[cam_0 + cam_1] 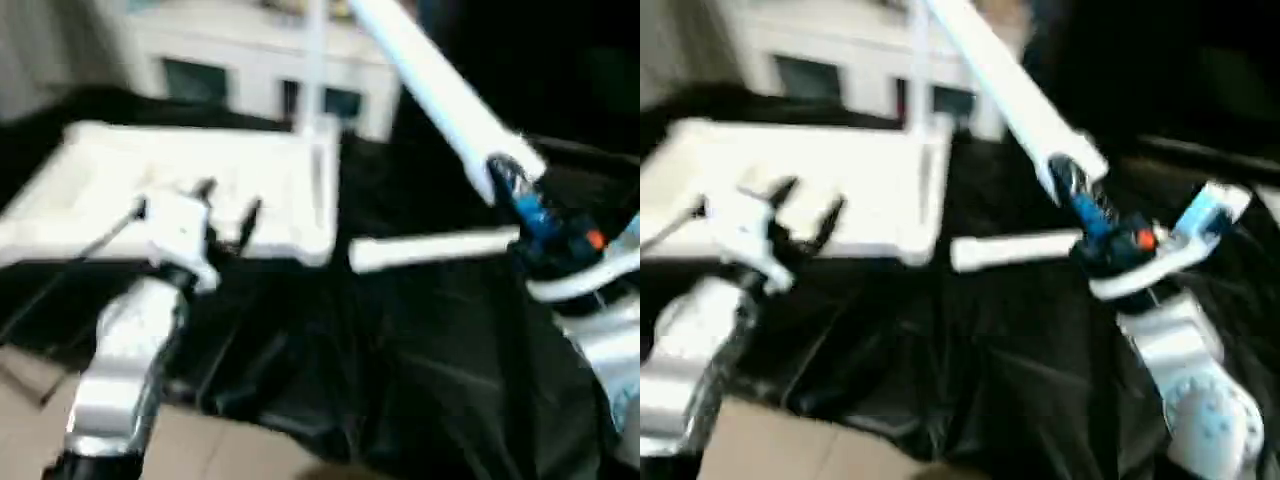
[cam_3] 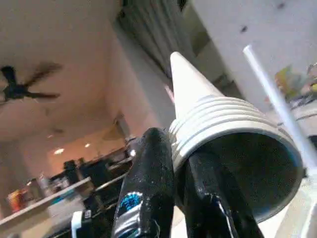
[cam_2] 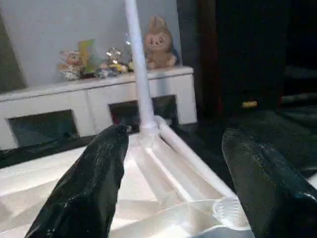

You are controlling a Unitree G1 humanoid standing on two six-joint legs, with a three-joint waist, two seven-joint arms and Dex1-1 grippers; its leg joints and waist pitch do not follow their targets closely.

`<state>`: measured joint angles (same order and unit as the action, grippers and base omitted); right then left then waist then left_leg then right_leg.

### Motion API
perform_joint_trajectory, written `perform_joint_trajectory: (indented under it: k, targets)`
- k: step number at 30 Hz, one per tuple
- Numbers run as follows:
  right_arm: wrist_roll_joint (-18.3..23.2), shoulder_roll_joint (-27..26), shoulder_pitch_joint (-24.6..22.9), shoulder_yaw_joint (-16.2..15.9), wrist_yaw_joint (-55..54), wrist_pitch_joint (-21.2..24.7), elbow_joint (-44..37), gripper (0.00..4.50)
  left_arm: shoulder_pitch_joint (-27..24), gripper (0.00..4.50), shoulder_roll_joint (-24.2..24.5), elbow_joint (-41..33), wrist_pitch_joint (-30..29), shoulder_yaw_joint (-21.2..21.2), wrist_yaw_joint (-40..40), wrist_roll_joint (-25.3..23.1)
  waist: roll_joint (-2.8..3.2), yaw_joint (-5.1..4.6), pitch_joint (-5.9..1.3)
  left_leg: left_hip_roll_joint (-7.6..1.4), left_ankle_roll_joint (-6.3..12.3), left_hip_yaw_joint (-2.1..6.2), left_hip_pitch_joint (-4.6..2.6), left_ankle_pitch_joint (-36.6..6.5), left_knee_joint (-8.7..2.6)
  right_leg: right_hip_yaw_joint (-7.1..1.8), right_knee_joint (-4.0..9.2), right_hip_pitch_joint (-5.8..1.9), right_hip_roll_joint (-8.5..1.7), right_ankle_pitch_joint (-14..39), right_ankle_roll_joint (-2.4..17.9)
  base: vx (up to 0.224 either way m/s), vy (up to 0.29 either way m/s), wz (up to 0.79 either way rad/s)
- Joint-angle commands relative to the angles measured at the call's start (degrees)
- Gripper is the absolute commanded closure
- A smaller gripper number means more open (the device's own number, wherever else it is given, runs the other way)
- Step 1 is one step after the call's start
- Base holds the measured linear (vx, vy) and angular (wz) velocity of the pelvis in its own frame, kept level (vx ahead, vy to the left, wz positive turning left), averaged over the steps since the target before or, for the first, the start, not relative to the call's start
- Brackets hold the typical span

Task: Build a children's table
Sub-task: Move to table

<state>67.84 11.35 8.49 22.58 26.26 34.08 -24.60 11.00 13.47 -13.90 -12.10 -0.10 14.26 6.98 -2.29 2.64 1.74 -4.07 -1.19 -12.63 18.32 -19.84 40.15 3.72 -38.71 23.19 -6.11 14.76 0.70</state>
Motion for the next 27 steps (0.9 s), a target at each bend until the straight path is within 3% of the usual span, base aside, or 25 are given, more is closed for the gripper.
perform_joint_trajectory:
  k: [1,2,3,5,6,7,8,9,10,11,12,13,14,15,16,17,18,19,20,21,22,23,25,26,27]
  targets:
    - [0.4,-0.5,0.2,-0.5,-0.4,-0.6,-0.8,4.50,0.4,1.06,0.6,-0.1,0.0,0.5,-0.2,-0.4,-1.34,2.10,-2.98,-2.51,-3.89,9.47,6.74,-3.3,4.85,-14.02,10.62,-8.73,-13.14,18.0,14.3,-0.006,0.210,-0.77]
    - [-0.5,-0.8,0.1,-0.5,-0.6,-0.7,-1.1,4.50,0.7,1.06,0.8,0.1,-0.2,0.6,-0.3,-0.4,0.03,3.07,-2.78,-2.44,-5.01,10.24,6.14,-0.8,4.49,-13.78,10.98,-7.81,-11.90,15.8,16.0,-0.015,0.245,-0.74]
    - [-0.8,-0.9,0.1,-0.4,-0.8,-0.7,-1.3,4.50,0.7,1.06,0.9,0.1,-0.2,0.6,-0.3,-0.3,-0.83,2.81,-2.38,-1.16,-5.58,10.39,5.04,0.5,3.68,-12.73,11.24,-6.31,-7.47,12.1,17.6,-0.035,0.278,-0.50]
    - [-1.0,-1.2,0.1,-0.4,-1.2,-0.7,-1.5,4.50,0.9,1.06,1.0,0.2,-0.3,0.6,-0.3,-0.2,0.29,3.12,-2.02,-0.64,-4.11,9.74,2.91,5.3,-2.22,-11.67,12.08,-4.47,-1.28,14.7,13.8,-0.041,0.308,-0.46]
    - [-1.2,-1.3,0.1,-0.4,-1.5,-0.8,-1.8,4.50,1.1,1.06,1.0,0.5,-0.4,0.7,-0.4,-0.2,3.14,2.90,-2.39,-1.94,0.15,8.47,-0.65,4.4,-8.87,-11.00,11.88,-1.40,3.52,22.4,6.3,-0.074,0.332,-0.44]
    - [-1.1,-1.1,-0.1,-0.6,-1.8,-1.2,-1.9,4.50,1.2,1.06,0.9,0.6,-0.4,0.8,-0.3,-0.2,4.68,0.39,-1.91,-6.92,7.09,8.35,-2.66,-11.8,-12.46,-6.20,4.20,3.49,5.80,22.1,2.5,-0.074,0.332,-0.44]
    - [-1.0,-1.0,-0.3,-0.7,-2.0,-1.5,-2.1,4.50,1.3,1.06,0.8,0.7,-0.5,0.8,-0.3,-0.2,4.81,-0.58,-2.36,-8.88,9.63,8.17,-1.53,-15.1,-13.90,-3.71,-0.53,2.74,4.58,16.8,2.4,-0.074,0.309,-0.48]
    - [-0.9,-0.9,-0.4,-0.7,-2.1,-1.6,-2.2,4.50,1.3,1.06,0.7,0.8,-0.5,0.9,-0.3,-0.2,5.66,-0.05,-2.79,-10.31,12.92,6.94,-2.20,-9.8,-13.82,-0.20,-3.31,3.39,2.71,8.3,3.4,-0.038,0.303,-0.46]
    - [-0.7,-0.8,-0.7,-0.8,-2.2,-1.9,-2.3,4.50,1.4,1.06,0.6,0.9,-0.5,0.9,-0.3,-0.2,5.39,-0.34,-2.18,-10.88,14.20,4.80,-3.17,0.2,-13.22,1.89,-3.08,4.42,1.80,3.8,4.8,-0.038,0.303,-0.46]
    - [-0.3,-0.8,-0.9,-0.9,-2.4,-2.1,-2.4,4.50,1.4,1.06,0.5,1.0,-0.5,0.9,-0.2,-0.3,4.86,-0.56,-2.21,-11.07,13.73,3.98,-3.60,4.3,-13.18,2.48,-2.68,4.23,1.35,2.2,4.7,-0.015,0.261,-0.55]
    - [-0.2,-0.8,-1.2,-1.0,-2.3,-2.2,-2.6,4.50,1.5,1.06,0.4,1.2,-0.4,0.8,-0.2,-0.3,3.01,-0.54,-2.81,-10.60,10.35,2.26,-4.79,10.0,-12.08,2.01,-0.26,3.85,-0.58,-1.8,4.5,-0.008,0.119,-0.33]
    - [-0.2,-0.8,-1.2,-1.0,-2.3,-2.2,-2.6,4.50,1.5,1.06,0.4,1.2,-0.4,0.8,-0.2,-0.3,-1.02,1.24,-4.41,-5.53,3.27,-0.63,-1.77,4.7,-6.37,-4.81,4.79,-1.22,-6.91,-4.9,6.6,0.012,0.222,-0.70]
    - [0.0,-0.8,-1.4,-1.1,-2.2,-2.2,-2.8,4.50,1.6,1.06,0.2,1.4,-0.4,0.7,-0.3,-0.2,0.46,4.31,-2.92,-4.69,0.71,2.98,2.62,-5.1,1.23,-14.01,11.07,-3.47,-15.59,1.3,11.4,0.000,0.253,-0.68]
    - [0.0,-0.8,-1.4,-1.1,-2.2,-2.2,-2.8,4.50,1.6,1.06,0.2,1.4,-0.4,0.7,-0.3,-0.2,0.02,4.06,-2.92,-3.81,-2.82,8.45,6.83,-7.1,4.42,-15.60,10.46,-6.91,-14.57,6.8,15.5,0.005,0.362,-1.15]
    - [-0.6,-0.9,-1.8,-1.5,-2.0,-2.2,-3.0,4.50,2.4,1.06,0.2,1.9,-0.2,0.5,-1.4,-1.5,0.28,3.83,-2.61,-2.01,-6.66,9.51,6.98,-1.4,3.09,-12.35,9.55,-6.86,-8.20,7.0,15.9,-0.014,0.259,-0.78]
    - [-0.8,-0.9,-1.9,-1.6,-1.9,-2.2,-3.1,4.50,2.6,1.06,0.3,2.0,-0.2,0.4,-1.6,-1.7,0.22,3.65,-1.94,-2.47,-7.61,9.72,5.34,-0.2,1.09,-11.47,10.35,-5.07,-5.29,6.4,16.6,-0.031,0.217,-0.69]
    - [-2.1,-0.6,-2.1,-2.3,-1.8,-2.2,-3.0,4.50,3.0,1.06,0.2,2.3,-0.3,0.3,-2.6,-2.6,2.32,2.26,-2.31,-2.73,-11.56,8.67,3.74,7.8,-7.04,-7.82,8.10,-3.80,3.90,2.9,11.0,-0.057,0.210,-0.36]
    - [-4.3,0.0,-2.4,-3.8,-1.5,-2.3,-3.1,4.50,3.2,1.06,0.0,2.6,-0.3,0.2,-3.2,-3.3,4.26,0.66,-1.44,-10.04,-9.88,12.61,2.07,9.1,-12.96,-3.68,2.63,-1.06,6.70,1.1,3.8,-0.057,0.210,-0.36]
    - [-7.1,0.6,-2.7,-5.6,-1.3,-2.6,-3.2,4.50,3.2,1.06,-0.5,2.9,-0.7,0.1,-3.9,-3.8,6.36,-0.83,-3.08,-15.46,-8.91,15.68,-0.32,14.3,-13.04,-3.36,0.77,0.35,3.32,1.6,2.8,-0.030,0.187,-0.04]
    - [-8.1,0.8,-2.9,-6.3,-1.3,-2.8,-3.3,4.50,3.1,1.06,-0.8,3.0,-1.0,0.1,-4.1,-3.9,6.82,-1.18,-3.05,-16.85,-7.88,16.30,-0.26,19.4,-13.31,-2.63,-0.19,0.87,2.99,2.3,2.6,-0.011,0.118,0.06]
    - [-8.7,0.9,-3.0,-6.7,-1.3,-3.0,-3.4,4.50,3.0,1.06,-0.9,3.0,-1.2,0.1,-4.4,-4.0,7.13,-1.63,-3.66,-17.85,-5.36,17.49,-1.18,35.3,-11.86,-1.55,-2.42,2.28,2.58,3.8,1.8,-0.011,0.118,0.06]
    - [-11.4,1.3,-2.9,-8.0,-1.6,-3.7,-3.4,4.50,2.9,1.06,-1.5,3.2,-0.9,0.2,-4.8,-3.9,6.96,-1.67,-4.03,-17.61,-2.27,17.64,-1.63,42.7,-10.90,-1.32,-2.88,2.43,2.33,4.9,1.2,0.000,0.000,0.00]
    - [-14.1,1.7,-2.9,-10.1,-1.5,-4.3,-3.8,4.50,2.4,1.06,-2.7,3.4,-0.7,0.4,-5.4,-3.3,6.31,-1.13,-4.88,-15.05,9.99,18.38,-3.83,64.0,-8.61,-1.51,-1.79,3.02,1.64,5.5,2.4,-0.029,-0.061,-0.17]
    - [-15.3,2.3,-2.9,-11.3,-0.8,-4.4,-4.2,4.50,2.0,1.06,-2.9,3.4,-0.7,0.1,-5.5,-3.4,5.45,-0.73,-4.67,-12.18,18.26,18.36,-3.94,65.3,-8.50,-2.82,0.46,2.35,0.88,3.1,4.5,-0.057,-0.140,-0.27]
    - [-14.8,2.5,-3.0,-11.9,-0.1,-3.8,-4.4,4.50,1.8,1.06,-2.9,3.4,-0.7,-0.2,-5.3,-3.4,4.18,-0.68,-4.55,-9.86,20.86,17.55,-2.82,60.8,-8.18,-3.82,2.38,1.16,0.36,-0.2,6.3,-0.082,-0.143,-0.27]
